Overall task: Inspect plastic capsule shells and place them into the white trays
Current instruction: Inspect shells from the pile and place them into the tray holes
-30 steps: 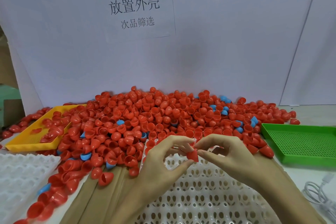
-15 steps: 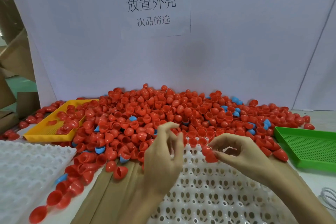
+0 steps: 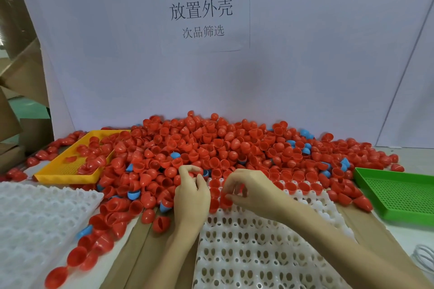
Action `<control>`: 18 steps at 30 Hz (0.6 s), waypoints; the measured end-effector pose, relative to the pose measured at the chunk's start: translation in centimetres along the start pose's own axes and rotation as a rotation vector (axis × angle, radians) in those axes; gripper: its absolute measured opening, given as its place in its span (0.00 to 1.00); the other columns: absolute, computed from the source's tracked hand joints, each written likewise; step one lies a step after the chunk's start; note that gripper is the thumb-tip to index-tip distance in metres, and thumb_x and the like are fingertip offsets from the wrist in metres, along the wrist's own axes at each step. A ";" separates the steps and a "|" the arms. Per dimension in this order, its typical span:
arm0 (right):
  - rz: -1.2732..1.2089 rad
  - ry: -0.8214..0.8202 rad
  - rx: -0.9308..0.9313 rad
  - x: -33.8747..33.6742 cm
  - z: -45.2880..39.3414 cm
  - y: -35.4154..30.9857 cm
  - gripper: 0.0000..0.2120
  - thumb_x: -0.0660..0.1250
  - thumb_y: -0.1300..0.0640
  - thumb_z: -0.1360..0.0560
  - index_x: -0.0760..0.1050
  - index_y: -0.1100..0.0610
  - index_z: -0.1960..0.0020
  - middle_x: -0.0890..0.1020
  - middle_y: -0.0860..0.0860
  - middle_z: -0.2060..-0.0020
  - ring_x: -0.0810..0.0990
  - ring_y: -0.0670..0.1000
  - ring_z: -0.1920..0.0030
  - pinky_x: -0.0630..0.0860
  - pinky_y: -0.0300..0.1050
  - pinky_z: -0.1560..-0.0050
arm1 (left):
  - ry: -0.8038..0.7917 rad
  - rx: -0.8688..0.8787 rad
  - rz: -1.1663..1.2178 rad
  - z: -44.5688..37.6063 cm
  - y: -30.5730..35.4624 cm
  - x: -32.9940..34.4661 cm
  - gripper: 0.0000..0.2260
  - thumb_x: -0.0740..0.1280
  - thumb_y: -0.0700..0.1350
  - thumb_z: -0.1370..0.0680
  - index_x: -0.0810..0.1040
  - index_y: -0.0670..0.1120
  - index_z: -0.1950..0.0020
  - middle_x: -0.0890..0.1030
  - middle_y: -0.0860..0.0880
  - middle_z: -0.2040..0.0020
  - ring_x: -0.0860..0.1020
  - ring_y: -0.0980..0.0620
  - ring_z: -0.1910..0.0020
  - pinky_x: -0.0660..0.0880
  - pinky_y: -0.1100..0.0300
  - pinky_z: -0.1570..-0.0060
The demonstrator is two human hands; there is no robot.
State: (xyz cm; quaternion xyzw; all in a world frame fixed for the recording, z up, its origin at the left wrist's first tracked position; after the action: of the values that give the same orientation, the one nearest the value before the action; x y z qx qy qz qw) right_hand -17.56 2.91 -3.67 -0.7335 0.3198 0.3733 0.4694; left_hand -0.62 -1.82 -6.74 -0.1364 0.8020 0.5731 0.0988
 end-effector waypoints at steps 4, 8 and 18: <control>0.089 -0.030 -0.029 0.7 -0.1 -0.1 0.07 0.73 0.62 0.21 0.85 0.53 0.45 0.80 0.44 0.49 0.76 0.39 0.56 0.73 0.26 0.51 | -0.019 0.012 -0.001 -0.2 -0.3 0.2 0.07 0.61 0.39 0.15 0.71 0.51 0.45 0.71 0.54 0.77 0.69 0.59 0.79 0.65 0.62 0.75; 0.108 -0.054 -0.047 0.3 0.2 -0.2 0.09 0.72 0.61 0.19 0.86 0.52 0.42 0.81 0.45 0.47 0.78 0.39 0.55 0.76 0.30 0.48 | -0.038 0.047 -0.003 -0.1 -0.1 0.4 0.05 0.63 0.39 0.15 0.72 0.50 0.44 0.72 0.55 0.77 0.69 0.58 0.79 0.65 0.64 0.76; -0.109 0.062 0.182 -4.2 5.0 3.1 0.07 0.69 0.52 0.18 0.86 0.45 0.45 0.85 0.41 0.53 0.83 0.40 0.52 0.80 0.36 0.52 | -0.073 0.102 -0.053 0.0 0.4 0.3 0.07 0.64 0.39 0.16 0.73 0.51 0.48 0.70 0.56 0.78 0.67 0.57 0.78 0.66 0.62 0.75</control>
State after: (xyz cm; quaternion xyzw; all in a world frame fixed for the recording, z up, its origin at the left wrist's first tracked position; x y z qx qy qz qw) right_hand -23.51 6.92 -2.89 -0.7154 0.3262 0.2940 0.5435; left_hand -1.00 -1.72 -6.52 -0.1313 0.8222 0.5332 0.1499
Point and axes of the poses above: each hand's wrist, its own z-axis away from the middle knuckle, its own x-axis out of the palm, y = z × x, the point moved 3 cm from there along -z, towards the middle knuckle
